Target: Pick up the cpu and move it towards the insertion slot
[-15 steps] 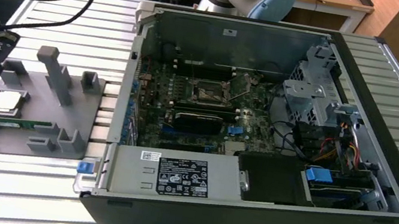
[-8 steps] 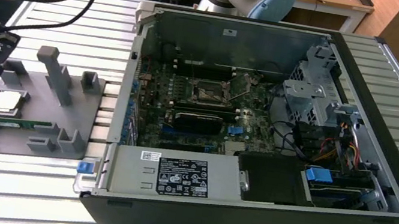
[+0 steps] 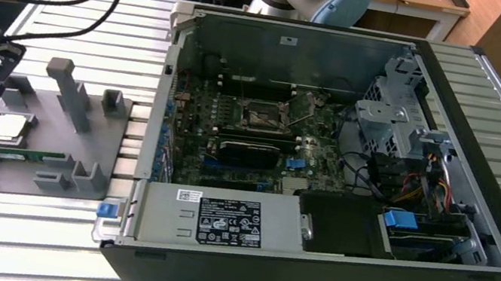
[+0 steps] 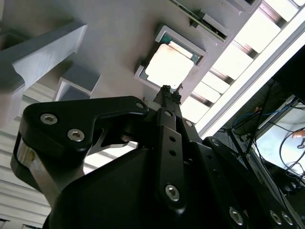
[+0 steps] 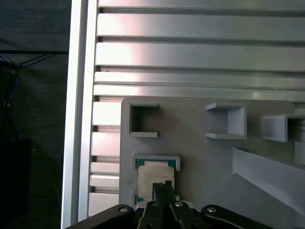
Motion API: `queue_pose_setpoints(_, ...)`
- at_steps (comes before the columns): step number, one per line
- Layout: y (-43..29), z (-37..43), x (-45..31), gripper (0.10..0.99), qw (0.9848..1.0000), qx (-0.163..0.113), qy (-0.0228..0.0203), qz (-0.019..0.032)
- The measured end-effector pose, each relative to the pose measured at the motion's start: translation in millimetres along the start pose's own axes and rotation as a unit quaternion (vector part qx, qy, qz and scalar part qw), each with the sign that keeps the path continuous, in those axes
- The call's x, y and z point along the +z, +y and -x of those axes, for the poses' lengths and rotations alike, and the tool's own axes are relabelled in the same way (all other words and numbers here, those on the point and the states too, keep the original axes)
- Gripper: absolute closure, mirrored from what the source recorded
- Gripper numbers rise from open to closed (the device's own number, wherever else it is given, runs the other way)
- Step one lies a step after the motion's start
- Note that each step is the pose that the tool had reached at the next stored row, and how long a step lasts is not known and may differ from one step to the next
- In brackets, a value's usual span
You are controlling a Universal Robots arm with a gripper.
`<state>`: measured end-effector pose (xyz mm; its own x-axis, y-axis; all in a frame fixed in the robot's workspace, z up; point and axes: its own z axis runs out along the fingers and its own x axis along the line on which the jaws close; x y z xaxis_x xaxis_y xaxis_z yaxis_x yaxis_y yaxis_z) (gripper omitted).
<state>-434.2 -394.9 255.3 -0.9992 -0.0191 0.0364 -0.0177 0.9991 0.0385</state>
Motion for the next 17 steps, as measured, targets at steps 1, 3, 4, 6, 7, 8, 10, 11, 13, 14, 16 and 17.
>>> queue_pose_setpoints(1, 0.0, 0.0, 0.4, 0.98, 1.0, 0.0, 0.0003, 0.0)
queue_pose_setpoints(3, 0.0, -0.1, 1.2, 0.98, 1.0, 0.0, 0.0007, 0.0)
queue_pose_setpoints(4, -0.1, -0.1, 1.7, 0.98, 1.0, 0.0, 0.0009, 0.0)
queue_pose_setpoints(6, -0.1, -0.2, 2.8, 0.98, 1.0, 0.0, 0.0015, 0.0)
queue_pose_setpoints(7, -0.1, -0.2, 3.3, 0.98, 1.0, 0.0, 0.0017, 0.0)
queue_pose_setpoints(8, -0.2, -0.3, 3.7, 0.98, 1.0, 0.0, 0.0021, -0.0001)
queue_pose_setpoints(10, -0.2, -0.3, 4.9, 0.98, 1.0, 0.0, 0.0027, 0.0)
queue_pose_setpoints(11, -0.2, -0.3, 5.3, 0.98, 1.0, 0.0, 0.0032, -0.0001)
queue_pose_setpoints(13, -0.4, -0.5, 6.3, 0.98, 1.0, 0.0, 0.0033, -0.0001)
queue_pose_setpoints(14, -0.6, -0.5, 6.8, 0.98, 1.0, 0.0, 0.0033, -0.0001)
queue_pose_setpoints(16, -0.9, -0.6, 7.9, 0.98, 1.0, 0.0, 0.0033, -0.0001)
queue_pose_setpoints(17, -1.2, -0.8, 8.7, 0.98, 1.0, 0.0, 0.0032, -0.0001)
